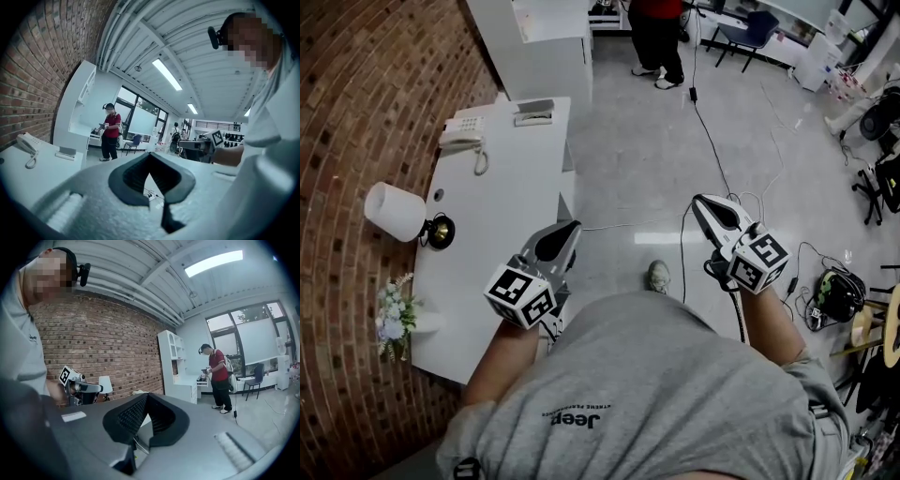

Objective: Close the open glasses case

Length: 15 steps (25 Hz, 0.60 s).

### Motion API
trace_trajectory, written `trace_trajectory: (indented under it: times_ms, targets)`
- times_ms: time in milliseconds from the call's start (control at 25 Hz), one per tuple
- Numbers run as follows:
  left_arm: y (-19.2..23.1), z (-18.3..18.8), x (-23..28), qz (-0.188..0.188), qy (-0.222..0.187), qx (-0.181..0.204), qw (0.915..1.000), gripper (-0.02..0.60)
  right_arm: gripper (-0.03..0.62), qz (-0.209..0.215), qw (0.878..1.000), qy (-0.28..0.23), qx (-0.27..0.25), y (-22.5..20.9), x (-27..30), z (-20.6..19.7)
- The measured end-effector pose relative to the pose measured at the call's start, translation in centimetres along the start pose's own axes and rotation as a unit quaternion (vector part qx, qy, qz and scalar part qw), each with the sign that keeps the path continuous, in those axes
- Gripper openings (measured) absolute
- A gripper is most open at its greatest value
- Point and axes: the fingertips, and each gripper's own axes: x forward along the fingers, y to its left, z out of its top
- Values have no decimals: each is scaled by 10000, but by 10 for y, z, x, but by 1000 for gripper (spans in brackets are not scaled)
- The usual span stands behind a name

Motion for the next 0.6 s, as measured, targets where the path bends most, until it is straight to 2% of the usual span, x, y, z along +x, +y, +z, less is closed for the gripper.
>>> trace_trajectory:
  times_ms: [240, 600]
  targets:
    - [17, 6, 71, 328, 72, 79, 9994, -3, 9, 329, 9993, -61, 142, -80, 30, -2]
    - [20, 45, 227, 502, 28, 112, 9987, -3, 9, 679, 9976, -25, 128, -235, 51, 35]
